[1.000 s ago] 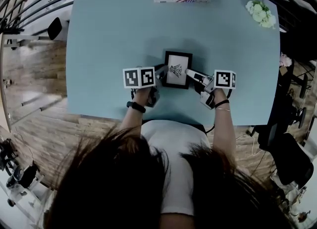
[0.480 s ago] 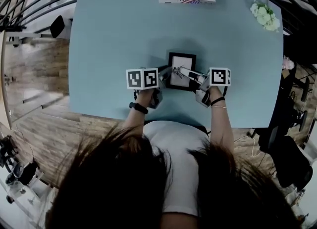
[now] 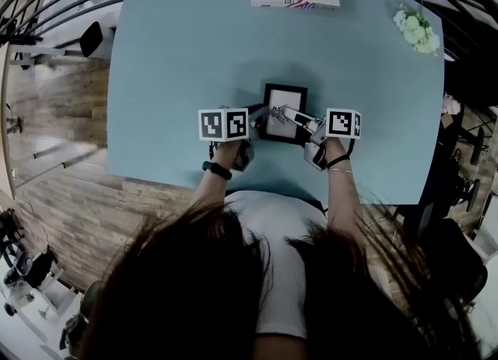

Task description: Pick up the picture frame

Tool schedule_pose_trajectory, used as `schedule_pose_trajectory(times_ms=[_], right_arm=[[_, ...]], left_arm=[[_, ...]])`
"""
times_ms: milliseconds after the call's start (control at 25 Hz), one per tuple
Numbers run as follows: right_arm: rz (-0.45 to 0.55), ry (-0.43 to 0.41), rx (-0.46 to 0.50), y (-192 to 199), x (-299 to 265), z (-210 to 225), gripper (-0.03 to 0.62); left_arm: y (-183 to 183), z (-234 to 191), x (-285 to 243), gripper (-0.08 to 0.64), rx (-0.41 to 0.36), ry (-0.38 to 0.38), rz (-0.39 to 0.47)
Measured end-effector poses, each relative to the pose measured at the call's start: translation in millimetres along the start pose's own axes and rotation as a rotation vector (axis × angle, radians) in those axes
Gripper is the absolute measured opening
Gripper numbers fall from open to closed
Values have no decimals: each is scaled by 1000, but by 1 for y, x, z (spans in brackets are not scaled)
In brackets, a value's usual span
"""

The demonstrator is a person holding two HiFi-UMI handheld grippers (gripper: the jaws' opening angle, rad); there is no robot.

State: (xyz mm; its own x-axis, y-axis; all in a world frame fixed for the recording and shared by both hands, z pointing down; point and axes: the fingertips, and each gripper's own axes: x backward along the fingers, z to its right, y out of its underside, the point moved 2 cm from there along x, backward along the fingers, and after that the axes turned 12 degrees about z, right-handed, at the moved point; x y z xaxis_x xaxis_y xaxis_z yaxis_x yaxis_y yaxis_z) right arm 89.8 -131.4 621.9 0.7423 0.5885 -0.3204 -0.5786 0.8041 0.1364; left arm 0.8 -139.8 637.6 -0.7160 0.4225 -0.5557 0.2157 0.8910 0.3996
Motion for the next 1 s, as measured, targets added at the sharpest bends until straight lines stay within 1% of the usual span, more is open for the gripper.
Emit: schedule_pose_trajectory(times_ms=[360,480,600,720,880,1000], right_arm=[[21,-10,-9,0,0,0,14],[24,-8,6,1,-1,-4,14],[23,-9,36,2,-1,-8,14],[30,-18,75,-1,0,-15,14],[53,-29,127,-11,15,-22,14],[77,-38,159,-17,18,-34,14]], left_arm=[[-1,-1,0,132,-15,-8,14],[-1,-1,1,132,-8,-11,25],[-2,0,4,132,-8,4,41],[-8,4,7,132,-23,23,78],[-16,22,11,132,-37,51,153],[-24,28,19,132,-49,63,182]])
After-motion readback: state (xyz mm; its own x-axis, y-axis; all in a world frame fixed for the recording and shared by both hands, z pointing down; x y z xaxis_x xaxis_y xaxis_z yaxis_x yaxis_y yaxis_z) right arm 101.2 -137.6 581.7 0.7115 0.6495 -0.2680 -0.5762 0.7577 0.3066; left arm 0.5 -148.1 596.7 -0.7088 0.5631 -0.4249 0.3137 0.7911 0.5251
